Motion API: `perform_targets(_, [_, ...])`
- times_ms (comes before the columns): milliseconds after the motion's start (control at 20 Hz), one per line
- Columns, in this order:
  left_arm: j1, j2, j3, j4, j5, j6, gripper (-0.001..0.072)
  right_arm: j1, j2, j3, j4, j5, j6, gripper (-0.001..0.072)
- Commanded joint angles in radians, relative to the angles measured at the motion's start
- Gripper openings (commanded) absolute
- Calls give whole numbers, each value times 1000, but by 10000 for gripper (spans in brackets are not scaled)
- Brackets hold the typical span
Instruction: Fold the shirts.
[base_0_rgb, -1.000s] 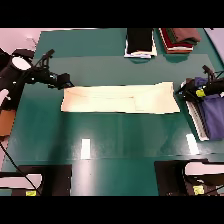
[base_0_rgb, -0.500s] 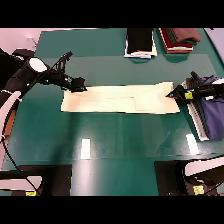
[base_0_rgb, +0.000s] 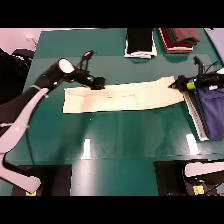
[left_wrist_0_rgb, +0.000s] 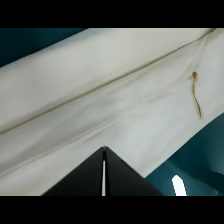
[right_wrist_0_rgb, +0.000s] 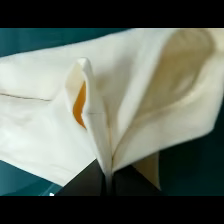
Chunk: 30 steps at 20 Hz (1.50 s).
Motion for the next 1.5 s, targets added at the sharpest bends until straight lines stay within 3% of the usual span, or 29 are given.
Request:
perform_targets(0, [-71, -172, 177, 1, 7, -13, 25, 58, 48, 159, 8, 95, 95, 13])
perform_targets(250, [-124, -313, 291, 2, -16, -13, 25, 216, 52, 392, 6, 150, 203, 12])
perform_targets(700, [-131, -327, 293, 6, -23, -11, 25, 420, -23, 630, 5, 163, 312, 13])
perform_targets(900, [-74, -307, 360, 59, -132, -13, 25, 485, -69, 685, 6, 167, 326, 13])
perform_targets(1050, [32, -182, 362, 137, -147, -12, 25, 547, -98, 716, 8, 158, 330, 13])
perform_targets(1200, [179, -19, 362, 206, -174, -10, 26, 664, -136, 722, 10, 79, 329, 13])
perform_targets(1350, [322, 135, 362, 227, -188, -3, 26, 843, -215, 722, 10, -104, 303, 15])
perform_targets(1400, [362, 178, 362, 229, -188, -3, 27, 912, -255, 722, 11, -210, 295, 40])
perform_targets(1450, [399, 217, 362, 229, -188, -3, 26, 971, -294, 722, 26, -320, 261, 182])
